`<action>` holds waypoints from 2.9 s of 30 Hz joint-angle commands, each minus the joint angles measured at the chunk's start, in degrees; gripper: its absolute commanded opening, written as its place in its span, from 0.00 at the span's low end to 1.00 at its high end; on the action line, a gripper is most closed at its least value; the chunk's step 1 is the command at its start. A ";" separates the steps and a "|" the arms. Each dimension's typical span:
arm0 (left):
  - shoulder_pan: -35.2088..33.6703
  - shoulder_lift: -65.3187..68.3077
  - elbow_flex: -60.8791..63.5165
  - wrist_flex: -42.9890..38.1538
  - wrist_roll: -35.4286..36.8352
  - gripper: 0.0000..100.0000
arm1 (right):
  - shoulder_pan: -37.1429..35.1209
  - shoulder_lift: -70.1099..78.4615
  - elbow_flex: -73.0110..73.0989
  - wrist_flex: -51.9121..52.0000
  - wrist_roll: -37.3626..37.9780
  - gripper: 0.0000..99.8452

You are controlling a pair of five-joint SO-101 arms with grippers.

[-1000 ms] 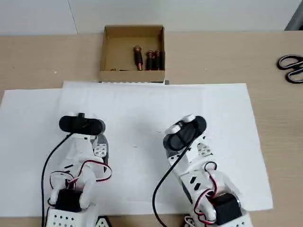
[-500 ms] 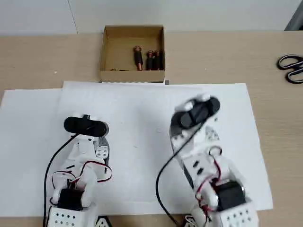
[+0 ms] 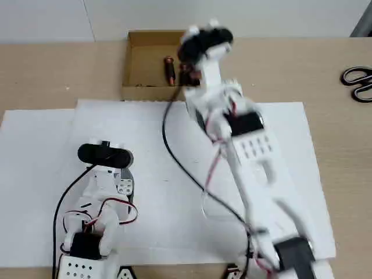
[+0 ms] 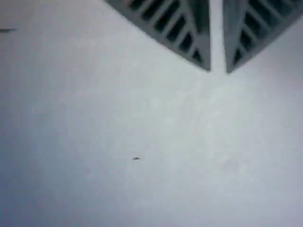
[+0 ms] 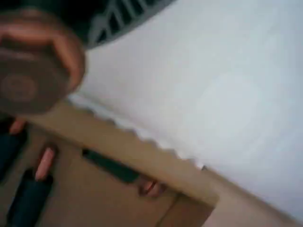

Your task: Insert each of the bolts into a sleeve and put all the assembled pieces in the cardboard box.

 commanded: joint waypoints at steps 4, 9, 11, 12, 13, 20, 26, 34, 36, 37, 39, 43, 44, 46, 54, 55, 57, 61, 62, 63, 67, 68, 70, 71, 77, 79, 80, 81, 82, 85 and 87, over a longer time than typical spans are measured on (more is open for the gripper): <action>-0.35 -0.53 -0.31 -1.14 -0.18 0.01 | -0.04 21.76 -28.22 -1.89 -0.44 0.00; -0.35 -0.53 -0.31 -1.14 -0.18 0.01 | 0.04 37.67 -44.04 -1.98 -0.44 0.00; -0.35 -0.53 -0.31 -1.14 -0.18 0.01 | 0.04 43.47 -50.29 -2.95 -0.44 0.00; -0.35 -0.53 -0.31 -1.14 -0.18 0.01 | 0.04 46.29 -53.10 -3.82 -0.44 0.00; -0.35 -0.53 -0.31 -1.14 -0.18 0.01 | -0.04 49.01 -56.00 -4.70 -0.44 0.00; -0.35 -0.53 -0.31 -1.14 -0.18 0.01 | -1.19 65.71 -73.76 -8.57 -0.44 0.00; -0.35 -0.53 -0.31 -1.14 -0.26 0.01 | -4.35 76.26 -84.31 -7.60 2.37 0.00; -0.35 -0.53 -0.31 -1.14 -0.26 0.01 | -6.99 79.69 -88.35 -0.66 9.67 0.18; -0.35 -0.53 -0.31 -1.14 -0.26 0.01 | -6.99 79.69 -88.35 -0.40 9.67 0.19; -0.35 -0.53 -0.31 -1.14 -0.26 0.01 | -6.99 79.69 -88.62 -0.40 9.67 0.19; -0.35 -0.53 -0.31 -1.14 -0.26 0.01 | -6.81 79.60 -88.70 -0.40 9.76 0.19; -0.35 -0.53 -0.31 -1.14 -0.26 0.01 | -6.29 75.56 -88.79 2.95 9.76 0.19; -0.35 -0.53 -0.31 -1.14 -0.26 0.01 | -6.20 73.89 -88.79 4.18 9.76 0.19; -0.35 -0.53 -0.31 -1.14 -0.26 0.01 | -5.49 71.08 -88.70 6.29 9.76 0.19; -0.35 -0.53 -0.31 -1.14 -0.26 0.01 | -2.68 60.09 -88.70 21.49 9.49 0.13; -0.35 -0.53 -0.31 -1.14 -0.26 0.01 | -2.42 58.33 -88.70 23.69 9.49 0.09; -0.35 -0.53 -0.31 -1.14 -0.26 0.01 | -2.07 55.43 -88.70 28.00 9.67 0.01; -0.35 -0.53 -0.31 -1.14 -0.26 0.01 | -1.01 50.24 -88.70 36.00 9.32 0.01; -0.35 -0.53 -0.31 -1.14 -0.26 0.01 | -0.84 49.19 -88.70 37.93 9.32 0.00; -0.35 -0.53 -0.31 -1.14 -0.26 0.01 | -0.40 48.04 -88.70 40.13 9.32 0.00; -0.35 -0.53 -0.31 -1.14 -0.26 0.01 | 0.75 43.03 -88.70 49.89 9.23 0.00; -0.35 -0.53 -0.31 -1.14 -0.26 0.01 | 1.19 41.63 -88.70 51.91 8.97 0.00; -0.35 -0.53 -0.31 -1.14 -0.26 0.01 | 2.42 39.08 -88.26 52.53 5.98 0.00; -0.35 -0.53 -0.31 -1.14 -0.26 0.01 | 3.12 37.93 -88.26 52.53 5.01 0.00; -0.35 -0.53 -0.31 -1.14 -0.26 0.01 | 6.29 32.31 -82.37 53.23 4.75 0.00; -0.35 -0.53 -0.31 -1.14 -0.26 0.01 | 7.43 27.30 -77.36 53.23 4.75 0.00; -0.35 -0.53 -0.31 -1.14 -0.26 0.01 | 8.13 24.04 -74.20 53.23 4.75 0.00; -0.35 -0.53 -0.31 -1.14 -0.26 0.01 | 8.84 20.53 -70.68 53.23 4.75 0.00; -0.35 -0.53 -0.31 -1.14 -0.26 0.01 | 9.45 17.10 -66.37 53.14 4.75 0.00; -0.35 -0.53 -0.31 -1.14 -0.26 0.01 | 11.38 6.46 -51.87 52.97 4.66 0.00; -0.35 -0.53 -0.31 -1.14 -0.26 0.01 | 12.88 -0.75 -42.90 52.62 4.57 0.00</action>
